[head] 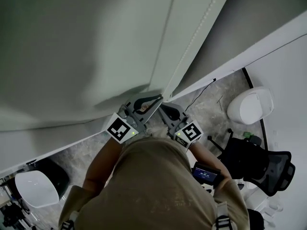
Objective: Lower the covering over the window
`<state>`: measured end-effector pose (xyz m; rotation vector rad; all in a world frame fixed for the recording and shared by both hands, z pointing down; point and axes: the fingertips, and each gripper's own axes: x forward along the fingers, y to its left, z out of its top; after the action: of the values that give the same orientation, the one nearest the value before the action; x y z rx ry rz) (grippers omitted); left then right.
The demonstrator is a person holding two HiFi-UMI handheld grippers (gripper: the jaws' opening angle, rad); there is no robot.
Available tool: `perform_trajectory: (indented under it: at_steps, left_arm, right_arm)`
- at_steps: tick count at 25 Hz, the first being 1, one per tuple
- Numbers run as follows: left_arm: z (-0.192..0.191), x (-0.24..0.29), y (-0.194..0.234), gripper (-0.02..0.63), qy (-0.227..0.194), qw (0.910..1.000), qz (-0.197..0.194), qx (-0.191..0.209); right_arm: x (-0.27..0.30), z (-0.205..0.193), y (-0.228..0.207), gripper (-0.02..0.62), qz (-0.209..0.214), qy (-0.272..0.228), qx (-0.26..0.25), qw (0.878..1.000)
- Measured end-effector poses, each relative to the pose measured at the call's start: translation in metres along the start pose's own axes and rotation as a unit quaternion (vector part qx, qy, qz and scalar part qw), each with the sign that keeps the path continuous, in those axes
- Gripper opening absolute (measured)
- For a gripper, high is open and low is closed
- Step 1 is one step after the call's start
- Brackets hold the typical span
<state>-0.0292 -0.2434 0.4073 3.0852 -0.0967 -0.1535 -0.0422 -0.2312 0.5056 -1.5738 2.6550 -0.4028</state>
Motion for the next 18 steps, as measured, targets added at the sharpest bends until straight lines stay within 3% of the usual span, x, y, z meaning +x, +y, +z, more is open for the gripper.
perform_trajectory:
  at_steps: [3,5,7,8,10,14,15,17,18]
  left_arm:
    - [-0.008,-0.002,0.001,0.026,0.006,0.9999,0.001,0.013]
    - [-0.023,-0.004,0.005,0.026,0.021,0.9997,0.006,0.013]
    - [-0.046,-0.006,0.011,0.025,0.042,0.9989,0.014,0.013]
    - [-0.057,-0.008,0.014,0.025,0.049,0.9986,0.016,0.011]
    - [-0.072,-0.015,0.016,0.025,0.053,0.9985,0.012,0.0]
    - [-0.079,-0.016,-0.008,0.025,0.053,0.9986,-0.006,-0.002]
    - [-0.08,-0.015,-0.012,0.025,0.055,0.9984,-0.01,-0.001]
    - [-0.08,-0.015,-0.015,0.025,0.055,0.9984,-0.012,-0.003]
    - [-0.08,-0.015,-0.015,0.025,0.054,0.9985,-0.01,-0.005]
  right_arm:
    - [0.0,-0.006,0.002,0.012,0.006,0.011,-0.02,1.0]
    - [-0.006,-0.002,0.005,0.015,0.021,-0.015,-0.036,0.999]
    - [-0.016,0.024,0.006,0.175,0.029,-0.087,-0.034,0.995]
    - [-0.019,0.04,0.004,0.199,0.021,-0.115,-0.033,0.993]
    - [-0.019,0.063,0.002,0.198,0.0,-0.136,-0.043,0.99]
    - [-0.011,0.074,0.01,0.164,0.01,-0.111,-0.062,0.992]
    - [-0.009,0.075,0.009,0.14,0.007,-0.107,-0.063,0.992]
    - [-0.004,0.076,0.007,0.033,-0.007,-0.098,-0.067,0.993]
    - [-0.002,0.076,0.007,0.023,-0.01,-0.094,-0.068,0.993]
